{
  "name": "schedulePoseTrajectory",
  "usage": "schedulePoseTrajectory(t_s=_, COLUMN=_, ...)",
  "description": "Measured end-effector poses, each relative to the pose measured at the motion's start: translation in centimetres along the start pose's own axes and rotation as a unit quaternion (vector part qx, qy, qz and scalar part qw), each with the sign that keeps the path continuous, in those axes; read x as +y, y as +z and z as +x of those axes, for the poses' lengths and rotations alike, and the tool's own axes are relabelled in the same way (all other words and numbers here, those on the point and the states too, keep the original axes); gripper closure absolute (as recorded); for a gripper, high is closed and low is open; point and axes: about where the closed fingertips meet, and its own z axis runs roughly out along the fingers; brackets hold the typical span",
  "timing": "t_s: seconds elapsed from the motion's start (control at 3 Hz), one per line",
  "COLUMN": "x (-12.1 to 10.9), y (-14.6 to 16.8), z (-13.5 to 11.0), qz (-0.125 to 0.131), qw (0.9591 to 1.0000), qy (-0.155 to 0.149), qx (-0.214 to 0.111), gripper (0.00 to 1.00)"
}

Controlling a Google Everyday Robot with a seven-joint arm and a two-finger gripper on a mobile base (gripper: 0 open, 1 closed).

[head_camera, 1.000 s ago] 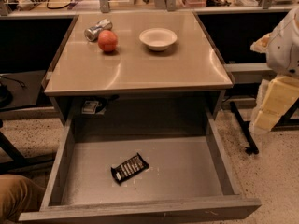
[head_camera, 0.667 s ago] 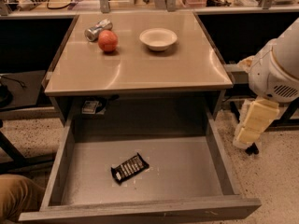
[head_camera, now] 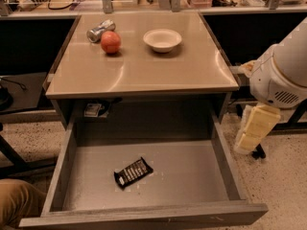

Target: Pick rxbar chocolate from top drawer and place on counter

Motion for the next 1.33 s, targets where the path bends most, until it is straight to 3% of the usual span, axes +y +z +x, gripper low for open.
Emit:
schedulePoseTrajectory(t_s=0.33, x=1.1, y=4.0, z=-2.3, qz=-0.013, qw=0.9989, qy=-0.006, qx=-0.046, gripper=0.00)
schedulePoseTrajectory(t_s=0.67, x=1.2, y=8.4, z=-4.9, qz=-0.004, qw=0.9960, qy=-0.004, qx=-0.090, gripper=0.00)
schedulePoseTrajectory(t_s=1.0, x=1.2, y=10.5, z=-6.7, qz=-0.010, qw=0.9929, qy=-0.021, qx=-0.117, gripper=0.00)
schedulePoseTrajectory(t_s=1.33, x=1.2, y=10.5, z=-6.7, qz=-0.010, qw=0.9929, qy=-0.021, qx=-0.117, gripper=0.00)
